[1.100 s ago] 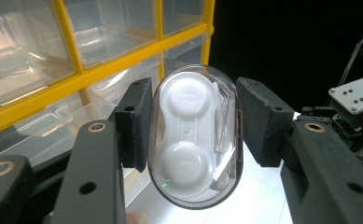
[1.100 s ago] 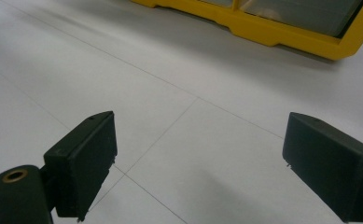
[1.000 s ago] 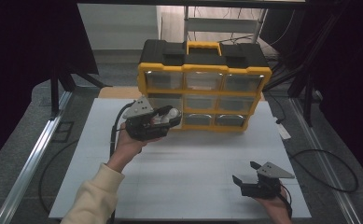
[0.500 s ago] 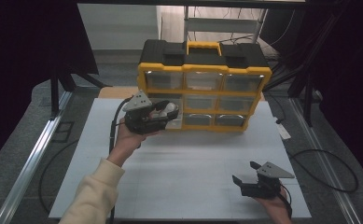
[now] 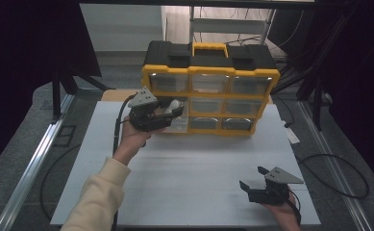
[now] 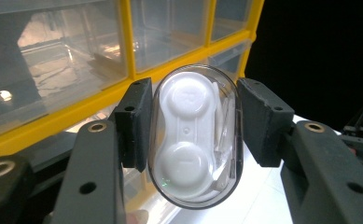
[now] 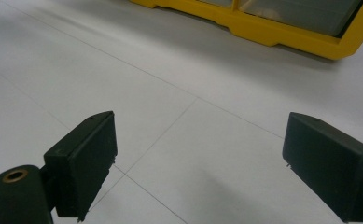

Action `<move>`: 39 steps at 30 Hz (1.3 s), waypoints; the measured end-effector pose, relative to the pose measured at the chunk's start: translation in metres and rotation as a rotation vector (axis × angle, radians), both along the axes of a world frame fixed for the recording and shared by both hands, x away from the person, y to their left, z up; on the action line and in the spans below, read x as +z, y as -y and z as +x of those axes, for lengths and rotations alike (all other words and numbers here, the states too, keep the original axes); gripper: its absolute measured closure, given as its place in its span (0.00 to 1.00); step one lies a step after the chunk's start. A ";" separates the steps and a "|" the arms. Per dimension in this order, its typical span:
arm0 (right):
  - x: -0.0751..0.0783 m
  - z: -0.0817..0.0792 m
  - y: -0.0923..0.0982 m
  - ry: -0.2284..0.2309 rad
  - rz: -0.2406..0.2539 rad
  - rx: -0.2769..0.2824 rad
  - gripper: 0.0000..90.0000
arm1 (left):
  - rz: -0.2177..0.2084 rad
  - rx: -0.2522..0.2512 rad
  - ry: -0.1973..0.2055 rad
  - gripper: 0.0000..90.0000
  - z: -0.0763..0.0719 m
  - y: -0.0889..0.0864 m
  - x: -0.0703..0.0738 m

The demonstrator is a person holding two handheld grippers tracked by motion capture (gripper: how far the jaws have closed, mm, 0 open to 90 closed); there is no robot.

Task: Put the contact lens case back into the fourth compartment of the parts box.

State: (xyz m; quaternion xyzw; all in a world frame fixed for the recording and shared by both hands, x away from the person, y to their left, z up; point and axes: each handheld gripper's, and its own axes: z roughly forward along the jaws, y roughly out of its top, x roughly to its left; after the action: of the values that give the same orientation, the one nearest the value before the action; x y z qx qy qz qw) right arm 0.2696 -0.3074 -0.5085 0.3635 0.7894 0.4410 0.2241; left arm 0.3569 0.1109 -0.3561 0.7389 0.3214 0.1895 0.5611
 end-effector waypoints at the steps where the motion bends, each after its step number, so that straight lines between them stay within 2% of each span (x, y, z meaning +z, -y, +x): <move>1: 0.000 0.000 0.000 0.001 0.001 -0.001 0.12 | 0.003 0.009 -0.002 0.54 0.003 -0.001 0.000; 15: -0.001 0.001 0.000 -0.005 -0.006 0.001 0.12 | 0.039 0.072 -0.025 0.54 0.018 -0.006 -0.007; 19: -0.001 0.001 0.000 -0.004 -0.007 0.000 0.12 | 0.045 0.115 -0.032 0.54 0.023 -0.005 -0.008; 23: -0.001 0.001 0.000 -0.004 -0.006 0.000 0.12 | 0.063 0.127 -0.039 0.54 0.025 -0.003 -0.010; 26: 0.000 0.001 0.000 -0.004 -0.005 0.000 0.12 | 0.059 0.127 -0.041 0.54 0.025 -0.003 -0.011; 29: -0.001 0.001 -0.001 -0.004 -0.010 0.003 0.12 | 0.060 0.148 -0.037 0.54 0.026 -0.003 -0.011; 35: -0.001 0.001 -0.001 -0.005 -0.008 0.006 0.12 | 0.064 0.156 -0.054 0.53 0.030 -0.003 -0.014; 37: 0.000 0.001 -0.001 -0.004 -0.005 0.005 0.12 | 0.067 0.174 -0.054 0.52 0.030 -0.002 -0.014; 39: 0.000 0.001 0.000 -0.004 -0.006 0.004 0.12 | 0.051 0.171 -0.057 0.42 0.031 -0.003 -0.013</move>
State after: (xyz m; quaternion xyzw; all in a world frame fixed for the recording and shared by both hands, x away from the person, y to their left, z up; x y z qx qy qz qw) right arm 0.2705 -0.3069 -0.5090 0.3621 0.7918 0.4386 0.2226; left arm 0.3874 0.1136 -0.3696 0.7281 0.3942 0.2236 0.5143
